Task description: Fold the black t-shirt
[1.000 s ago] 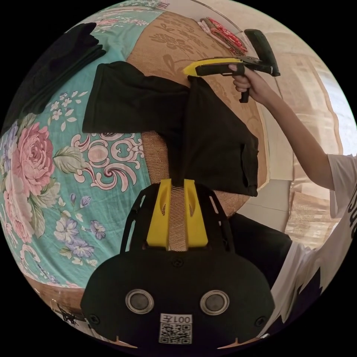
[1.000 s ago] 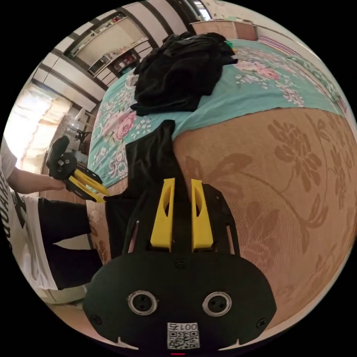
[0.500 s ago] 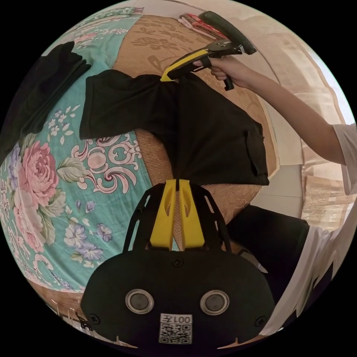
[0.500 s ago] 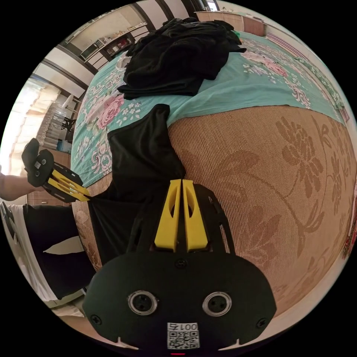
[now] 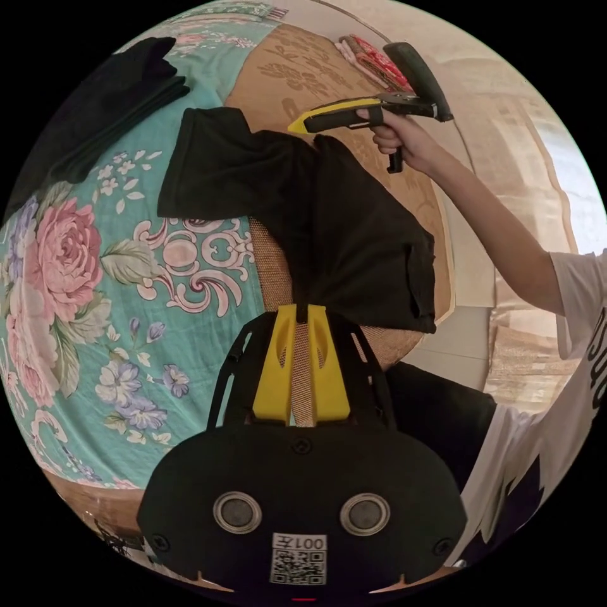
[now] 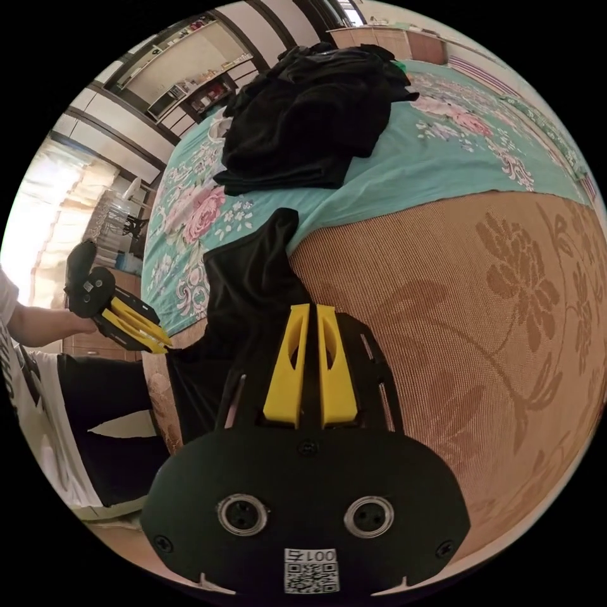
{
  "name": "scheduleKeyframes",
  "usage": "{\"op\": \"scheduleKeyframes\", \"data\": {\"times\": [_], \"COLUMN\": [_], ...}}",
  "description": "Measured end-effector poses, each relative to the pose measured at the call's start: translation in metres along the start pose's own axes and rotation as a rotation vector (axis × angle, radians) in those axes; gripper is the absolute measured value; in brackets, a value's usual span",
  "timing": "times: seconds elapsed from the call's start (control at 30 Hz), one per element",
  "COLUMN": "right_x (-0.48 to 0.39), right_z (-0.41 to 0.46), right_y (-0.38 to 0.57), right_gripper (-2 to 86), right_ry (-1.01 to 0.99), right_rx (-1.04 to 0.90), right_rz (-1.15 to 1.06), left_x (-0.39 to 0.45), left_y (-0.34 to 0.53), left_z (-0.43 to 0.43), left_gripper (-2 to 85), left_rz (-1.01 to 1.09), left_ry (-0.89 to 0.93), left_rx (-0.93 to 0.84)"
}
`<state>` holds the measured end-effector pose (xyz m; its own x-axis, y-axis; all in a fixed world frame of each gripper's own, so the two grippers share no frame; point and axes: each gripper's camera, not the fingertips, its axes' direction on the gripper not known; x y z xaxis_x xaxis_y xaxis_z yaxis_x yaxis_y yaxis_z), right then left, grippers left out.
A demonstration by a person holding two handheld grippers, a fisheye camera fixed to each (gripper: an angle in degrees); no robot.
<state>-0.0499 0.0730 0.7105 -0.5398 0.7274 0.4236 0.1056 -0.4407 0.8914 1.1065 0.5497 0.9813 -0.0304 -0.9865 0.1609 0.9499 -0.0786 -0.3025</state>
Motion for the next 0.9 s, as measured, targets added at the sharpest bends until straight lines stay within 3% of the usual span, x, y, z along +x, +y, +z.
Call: {"op": "scheduleKeyframes", "data": {"times": [0.2,0.43,0.67,0.9], "right_x": [-0.01,-0.01,0.021,0.051], "right_z": [0.007,0.013,-0.019,-0.031], "right_y": [-0.039,-0.055,-0.054,-0.041], "right_gripper": [6.7,1.2,0.4,0.4], "right_ry": [-0.035,0.049,-0.13,-0.215], "right_rx": [0.013,0.027,0.118,0.15], "right_rz": [-0.062,-0.055,-0.063,0.011], "left_x": [-0.027,-0.051,-0.054,-0.066], "left_y": [-0.013,-0.041,-0.048,-0.059], "left_z": [-0.043,-0.061,-0.099,-0.119], "left_gripper": [2.4,0.3,-0.9,0.2], "left_rz": [-0.127,-0.159,-0.148,-0.147], "left_ry": [-0.07,-0.158,-0.211,-0.077], "left_rx": [0.132,0.119,0.166,0.144]}}
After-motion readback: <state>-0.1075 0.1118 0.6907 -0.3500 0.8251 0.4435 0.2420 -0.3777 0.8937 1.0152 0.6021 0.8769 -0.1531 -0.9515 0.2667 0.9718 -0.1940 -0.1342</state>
